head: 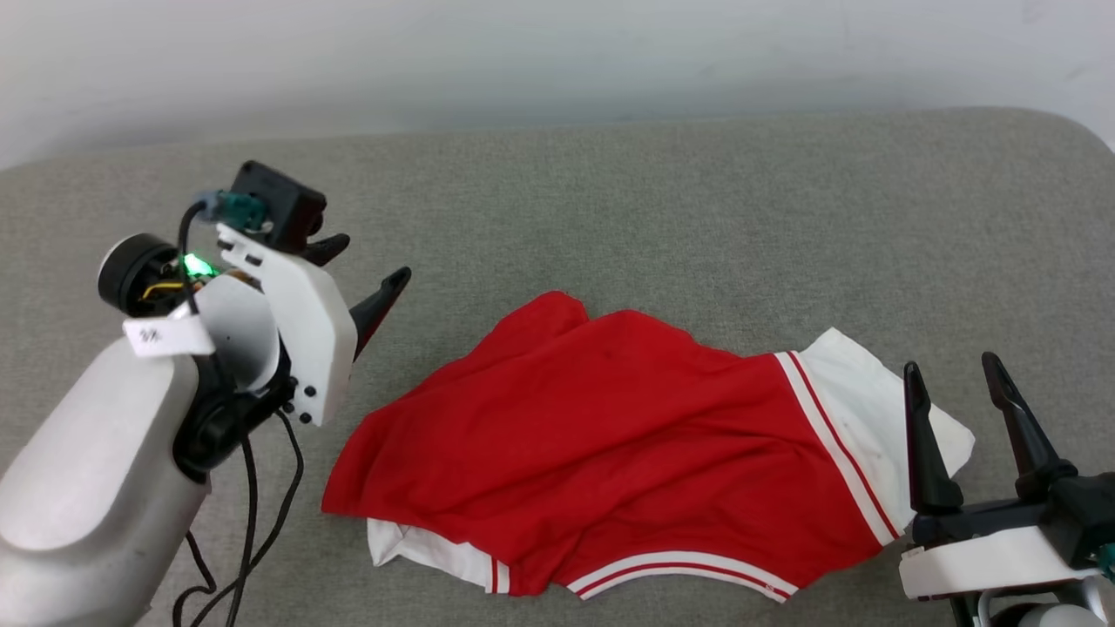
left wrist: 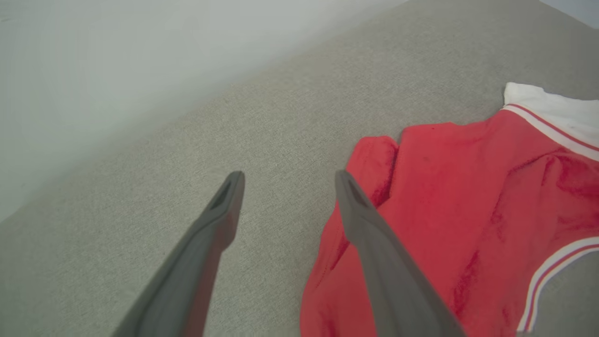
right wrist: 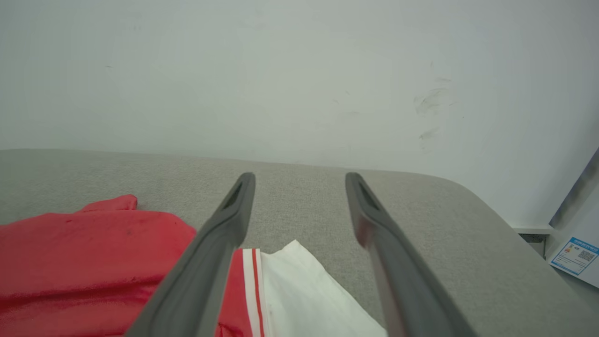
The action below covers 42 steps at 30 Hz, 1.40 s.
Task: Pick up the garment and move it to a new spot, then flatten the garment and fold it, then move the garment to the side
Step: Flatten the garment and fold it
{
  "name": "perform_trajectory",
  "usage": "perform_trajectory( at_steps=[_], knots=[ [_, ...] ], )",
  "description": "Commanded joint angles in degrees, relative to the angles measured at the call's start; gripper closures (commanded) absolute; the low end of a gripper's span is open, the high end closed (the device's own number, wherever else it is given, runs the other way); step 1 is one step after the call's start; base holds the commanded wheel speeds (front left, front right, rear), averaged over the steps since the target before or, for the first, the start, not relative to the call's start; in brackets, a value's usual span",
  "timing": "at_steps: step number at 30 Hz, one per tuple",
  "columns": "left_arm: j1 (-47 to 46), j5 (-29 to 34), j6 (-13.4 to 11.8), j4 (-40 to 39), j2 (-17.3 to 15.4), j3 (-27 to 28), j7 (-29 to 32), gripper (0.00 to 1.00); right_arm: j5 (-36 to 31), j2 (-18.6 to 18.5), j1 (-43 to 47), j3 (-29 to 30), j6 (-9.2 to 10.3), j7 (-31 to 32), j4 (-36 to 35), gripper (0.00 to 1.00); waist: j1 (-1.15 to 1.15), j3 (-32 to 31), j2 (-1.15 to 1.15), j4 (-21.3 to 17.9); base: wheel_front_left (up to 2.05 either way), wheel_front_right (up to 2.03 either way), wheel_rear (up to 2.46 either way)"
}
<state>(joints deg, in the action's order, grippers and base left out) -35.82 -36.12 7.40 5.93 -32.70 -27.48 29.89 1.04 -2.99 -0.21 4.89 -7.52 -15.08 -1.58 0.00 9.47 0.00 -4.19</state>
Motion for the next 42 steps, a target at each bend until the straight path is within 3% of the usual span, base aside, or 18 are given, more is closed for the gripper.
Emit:
perform_trajectory(
  at_steps=[1,10,26,27,28,35,42],
  knots=[
    [-1.0,-0.5,0.0,0.1,-0.5,-0.4,0.6,0.00,0.0,0.2,-0.9,0.0,0.07,-0.1,0.0,0.00,0.00,0.8,0.00,-0.6,0.00,0.00,0.00],
    [-7.9,-7.3,0.0,4.1,-3.0,-12.9,12.3,0.00,0.1,0.2,-3.3,-0.4,0.07,-0.1,0.3,0.00,0.00,5.0,0.00,-2.8,0.00,0.00,0.00],
    [-10.4,-12.1,0.1,15.0,-5.0,-33.2,15.2,0.00,0.4,0.2,-6.5,-0.6,0.07,-0.1,0.5,0.00,0.00,10.0,0.00,-5.4,0.00,0.00,0.00],
    [-10.5,-12.4,0.1,15.2,-5.2,-34.4,15.0,0.74,0.3,0.2,-6.6,-0.4,0.07,-0.1,0.5,0.00,0.00,10.1,0.00,-5.4,0.00,0.00,0.00],
    [-10.8,-12.8,0.1,15.2,-5.2,-35.4,14.5,1.00,0.3,0.2,-6.7,-0.4,0.07,-0.1,0.4,0.00,0.00,10.1,0.00,-5.3,0.00,0.00,0.00],
    [-15.9,-13.4,0.0,14.9,-5.5,-37.8,6.9,1.00,-0.1,0.2,-6.2,0.1,0.07,-0.1,0.2,0.00,0.00,8.3,0.00,-4.0,0.00,0.00,0.00],
    [-20.5,-12.2,0.0,8.6,-9.2,-36.1,-2.3,1.00,0.2,0.2,-4.4,0.6,0.07,-0.1,0.0,0.00,0.00,5.4,0.00,-2.4,0.00,0.00,0.00]
  ],
)
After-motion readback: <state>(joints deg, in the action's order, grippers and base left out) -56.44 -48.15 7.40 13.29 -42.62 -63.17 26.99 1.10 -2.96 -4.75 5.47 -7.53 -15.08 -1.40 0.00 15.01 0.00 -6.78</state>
